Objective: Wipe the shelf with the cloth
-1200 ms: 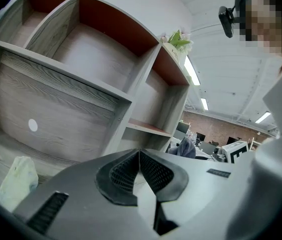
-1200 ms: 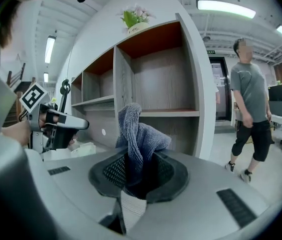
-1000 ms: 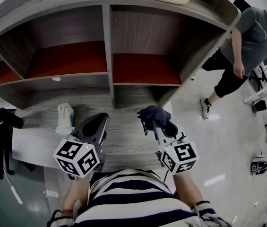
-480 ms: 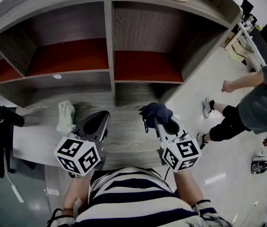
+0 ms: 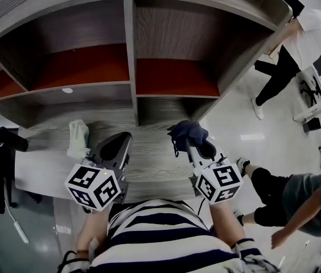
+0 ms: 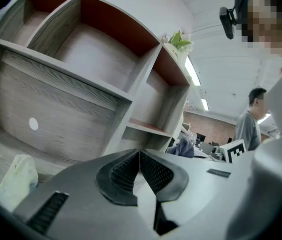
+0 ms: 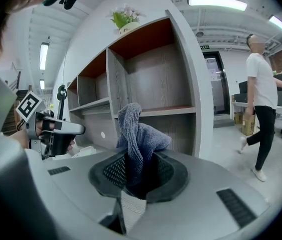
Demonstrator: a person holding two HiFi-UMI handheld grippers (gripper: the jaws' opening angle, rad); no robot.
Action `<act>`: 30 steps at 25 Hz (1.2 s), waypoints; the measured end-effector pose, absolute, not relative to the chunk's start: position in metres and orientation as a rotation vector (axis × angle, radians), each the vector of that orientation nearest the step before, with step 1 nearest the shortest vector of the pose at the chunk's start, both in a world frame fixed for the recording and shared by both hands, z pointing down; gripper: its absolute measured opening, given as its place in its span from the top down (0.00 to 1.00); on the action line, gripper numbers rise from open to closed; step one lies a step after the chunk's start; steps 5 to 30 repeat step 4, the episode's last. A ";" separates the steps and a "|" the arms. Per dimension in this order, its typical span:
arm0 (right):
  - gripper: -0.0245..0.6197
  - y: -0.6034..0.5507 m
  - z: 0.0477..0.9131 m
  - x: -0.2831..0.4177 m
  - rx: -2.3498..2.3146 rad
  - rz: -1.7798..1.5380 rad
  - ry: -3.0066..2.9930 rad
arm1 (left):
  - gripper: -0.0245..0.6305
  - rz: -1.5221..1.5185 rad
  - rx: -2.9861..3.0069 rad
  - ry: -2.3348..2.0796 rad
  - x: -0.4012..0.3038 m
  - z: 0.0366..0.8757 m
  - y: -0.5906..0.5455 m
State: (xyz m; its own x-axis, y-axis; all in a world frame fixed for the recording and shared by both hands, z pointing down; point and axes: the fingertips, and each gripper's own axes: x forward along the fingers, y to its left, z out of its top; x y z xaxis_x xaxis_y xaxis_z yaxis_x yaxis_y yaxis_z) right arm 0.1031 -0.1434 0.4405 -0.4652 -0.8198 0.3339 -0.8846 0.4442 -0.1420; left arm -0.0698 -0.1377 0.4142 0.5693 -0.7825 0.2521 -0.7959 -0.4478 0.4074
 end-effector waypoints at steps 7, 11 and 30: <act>0.84 -0.144 0.440 0.104 1.485 0.441 -2.483 | 0.93 0.032 2.319 -1.266 -0.069 0.414 -0.138; 0.84 -0.144 0.440 0.104 1.485 0.441 -2.483 | 0.93 0.032 2.319 -1.266 -0.069 0.414 -0.138; 0.84 -0.144 0.440 0.104 1.485 0.441 -2.483 | 0.93 0.032 2.319 -1.266 -0.069 0.414 -0.138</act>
